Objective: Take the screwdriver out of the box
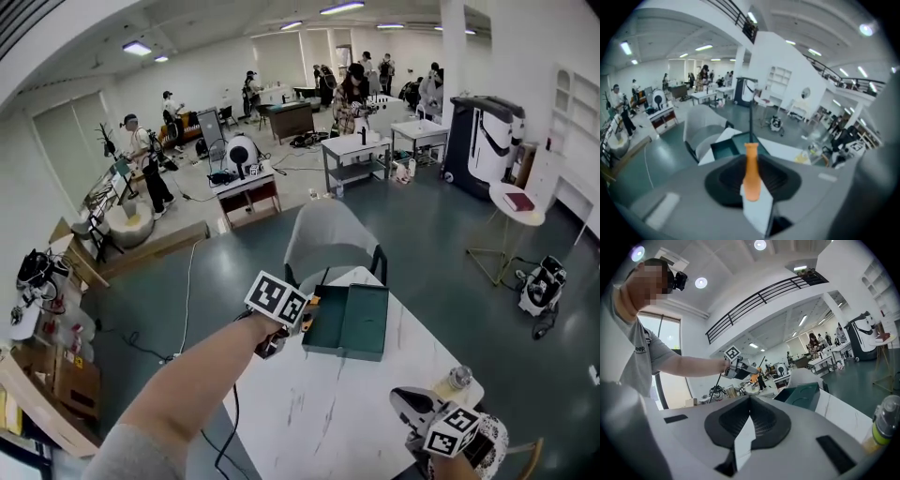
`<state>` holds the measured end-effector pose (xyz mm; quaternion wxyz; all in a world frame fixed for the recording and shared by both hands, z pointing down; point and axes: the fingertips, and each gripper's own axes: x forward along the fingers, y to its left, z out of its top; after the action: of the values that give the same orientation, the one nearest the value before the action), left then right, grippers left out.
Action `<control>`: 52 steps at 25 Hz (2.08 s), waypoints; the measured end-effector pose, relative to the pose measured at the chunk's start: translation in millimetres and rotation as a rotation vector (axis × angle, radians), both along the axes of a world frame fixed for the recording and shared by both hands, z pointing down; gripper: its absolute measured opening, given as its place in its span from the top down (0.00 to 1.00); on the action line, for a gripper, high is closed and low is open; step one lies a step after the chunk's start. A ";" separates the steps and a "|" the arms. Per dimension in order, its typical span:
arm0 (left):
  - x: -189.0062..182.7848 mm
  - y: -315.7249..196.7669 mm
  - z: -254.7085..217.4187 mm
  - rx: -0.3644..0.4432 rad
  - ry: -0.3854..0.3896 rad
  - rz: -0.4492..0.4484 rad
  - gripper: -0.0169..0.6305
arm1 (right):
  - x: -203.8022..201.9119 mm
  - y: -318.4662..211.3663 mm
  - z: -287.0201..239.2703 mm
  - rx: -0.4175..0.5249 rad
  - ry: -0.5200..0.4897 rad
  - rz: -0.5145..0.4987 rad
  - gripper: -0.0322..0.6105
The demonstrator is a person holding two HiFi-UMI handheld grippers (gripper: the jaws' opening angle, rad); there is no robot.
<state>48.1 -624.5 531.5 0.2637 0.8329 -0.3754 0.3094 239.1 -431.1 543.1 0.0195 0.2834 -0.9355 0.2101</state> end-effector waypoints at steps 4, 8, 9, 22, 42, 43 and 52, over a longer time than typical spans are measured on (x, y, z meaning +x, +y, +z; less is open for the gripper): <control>-16.4 41.1 -32.1 0.041 0.072 -0.025 0.83 | -10.7 2.7 -15.6 0.035 -0.020 -0.030 0.94; -29.4 77.4 -55.9 0.087 0.136 -0.039 0.83 | -19.5 5.6 -31.2 0.056 -0.019 -0.040 0.94; -32.0 86.3 -60.1 0.098 0.153 -0.035 0.83 | -21.2 6.2 -34.6 0.062 -0.017 -0.036 0.94; -92.8 199.8 -103.3 0.238 0.362 0.074 0.83 | -65.0 55.7 -97.6 0.078 0.017 0.172 0.94; -140.5 310.2 -119.6 0.311 0.483 0.196 0.83 | -93.7 143.0 -137.0 0.083 0.024 0.321 0.94; -138.3 313.1 -120.7 0.318 0.481 0.192 0.83 | -91.5 143.5 -138.5 0.084 0.021 0.312 0.94; -113.2 341.5 -129.3 0.351 0.482 0.109 0.83 | -53.4 150.6 -137.9 0.048 -0.038 0.233 0.94</control>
<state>-65.1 -282.9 402.2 0.1801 0.9341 -0.3046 0.0469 185.7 -280.5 405.2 -0.0295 0.3868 -0.9011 0.1937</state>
